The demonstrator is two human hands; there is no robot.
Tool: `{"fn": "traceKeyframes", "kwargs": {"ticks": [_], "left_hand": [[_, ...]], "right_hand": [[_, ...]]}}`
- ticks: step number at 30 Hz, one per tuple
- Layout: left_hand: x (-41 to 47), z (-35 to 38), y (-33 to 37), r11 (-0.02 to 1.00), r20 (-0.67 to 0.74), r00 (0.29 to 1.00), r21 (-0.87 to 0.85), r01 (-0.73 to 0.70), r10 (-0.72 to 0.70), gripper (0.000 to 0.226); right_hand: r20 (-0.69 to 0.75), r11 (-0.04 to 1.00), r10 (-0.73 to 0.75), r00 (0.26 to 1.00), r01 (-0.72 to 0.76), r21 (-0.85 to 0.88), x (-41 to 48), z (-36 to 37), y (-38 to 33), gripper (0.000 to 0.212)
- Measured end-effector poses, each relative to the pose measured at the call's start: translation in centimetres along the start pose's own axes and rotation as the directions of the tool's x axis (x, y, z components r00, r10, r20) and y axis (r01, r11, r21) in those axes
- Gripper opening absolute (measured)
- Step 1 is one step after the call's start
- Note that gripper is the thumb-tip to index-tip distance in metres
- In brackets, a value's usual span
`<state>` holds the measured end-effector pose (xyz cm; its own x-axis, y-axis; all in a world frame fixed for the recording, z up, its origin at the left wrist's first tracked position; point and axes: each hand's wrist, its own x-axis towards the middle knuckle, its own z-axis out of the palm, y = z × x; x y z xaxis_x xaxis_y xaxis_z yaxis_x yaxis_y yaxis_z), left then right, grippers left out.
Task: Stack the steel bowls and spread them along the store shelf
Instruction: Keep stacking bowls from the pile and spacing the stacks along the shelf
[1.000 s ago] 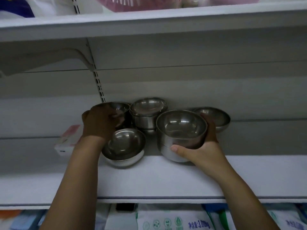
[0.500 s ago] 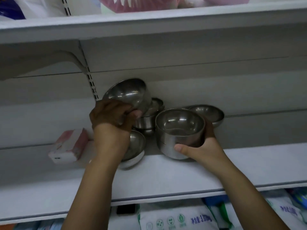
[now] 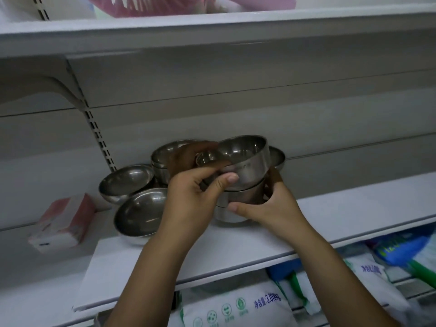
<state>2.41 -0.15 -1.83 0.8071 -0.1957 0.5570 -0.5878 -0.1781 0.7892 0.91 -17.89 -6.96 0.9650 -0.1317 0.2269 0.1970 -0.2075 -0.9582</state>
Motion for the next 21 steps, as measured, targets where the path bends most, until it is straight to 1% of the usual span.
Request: {"fn": "traceKeyframes", "kwargs": {"ticks": [2,3,6,9,11,13,15,17,19,21], "left_hand": [[0.2,0.3,-0.4,0.998,-0.021,1.0,-0.057,0.016,-0.018,0.016],[0.2,0.4,-0.7,0.998,-0.023,1.0,-0.057,0.015,-0.017,0.017],[0.7,0.6,-1.6,0.999,-0.004,0.999,-0.002,-0.037,0.037,0.026],[1.2,0.5,-1.9,0.987,0.018,0.991,0.096,-0.132,0.131,0.025],[1.3,0.7,-2.2,0.983,0.02,0.989,0.106,-0.148,0.147,0.022],[1.2,0.9,-2.4,0.993,0.018,0.995,0.066,-0.096,0.095,0.025],[0.9,1.2,-2.5,1.0,0.019,1.0,0.019,-0.02,0.02,0.041],[0.7,1.4,-2.7,0.995,0.038,0.999,-0.09,0.042,-0.039,0.055],[0.6,1.7,-2.8,0.983,0.075,0.995,-0.165,0.083,-0.071,0.058],[0.5,2.0,-3.0,0.977,0.085,0.993,-0.187,0.098,-0.084,0.063]], "right_hand": [[-0.011,0.999,-0.001,1.0,0.001,-0.032,0.0,-0.3,0.2,0.101],[-0.02,0.999,0.006,1.0,-0.007,-0.036,0.1,-0.5,0.4,0.101],[-0.049,0.999,0.006,0.999,-0.008,-0.04,0.0,-0.9,0.5,0.098],[-0.07,0.999,0.004,0.998,-0.007,-0.049,-0.1,-1.3,0.2,0.102],[-0.075,0.999,0.016,0.997,-0.02,-0.049,-0.2,-1.7,0.0,0.105],[-0.075,0.998,0.029,0.997,-0.033,-0.061,-0.4,-2.1,-0.1,0.105],[-0.075,0.997,0.035,0.997,-0.039,-0.065,-0.5,-2.7,0.0,0.105],[-0.067,0.997,0.043,0.997,-0.048,-0.067,-0.7,-3.3,0.0,0.106],[-0.055,0.996,0.052,0.997,-0.056,-0.065,-0.7,-3.8,0.1,0.106],[-0.053,0.997,0.048,0.997,-0.05,-0.055,-0.6,-4.3,0.2,0.103]]}}
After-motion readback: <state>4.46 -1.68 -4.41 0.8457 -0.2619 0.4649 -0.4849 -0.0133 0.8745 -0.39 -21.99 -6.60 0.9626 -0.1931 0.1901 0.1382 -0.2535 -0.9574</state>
